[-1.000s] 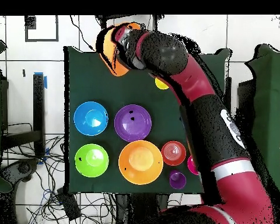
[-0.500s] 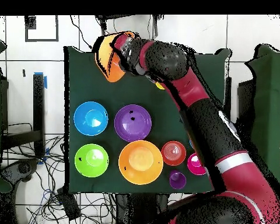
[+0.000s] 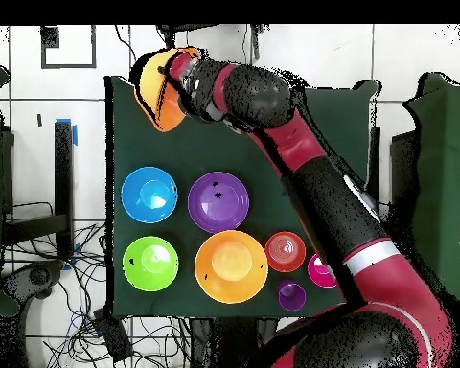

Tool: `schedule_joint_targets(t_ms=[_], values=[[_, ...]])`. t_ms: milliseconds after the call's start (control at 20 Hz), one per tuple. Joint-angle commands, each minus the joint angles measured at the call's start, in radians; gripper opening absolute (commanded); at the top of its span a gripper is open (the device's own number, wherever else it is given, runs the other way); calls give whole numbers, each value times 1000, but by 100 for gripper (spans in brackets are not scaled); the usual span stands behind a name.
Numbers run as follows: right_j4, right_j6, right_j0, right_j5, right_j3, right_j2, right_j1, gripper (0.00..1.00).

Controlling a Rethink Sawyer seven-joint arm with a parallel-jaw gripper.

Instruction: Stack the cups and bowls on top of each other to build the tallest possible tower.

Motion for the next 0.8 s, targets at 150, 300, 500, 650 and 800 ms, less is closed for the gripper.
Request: schedule_joint_targets(t_ms=[150,300,500,650,800], values=[[-82,-61,4,2,13,64,55,0],[-106,-71,-9,-8,15,69,80,0],[-135,-85,-28,-20,15,82,113,0],[-157,-83,-40,-24,19,92,126,0],[-175,-67,-59,-38,49,112,127,0]])
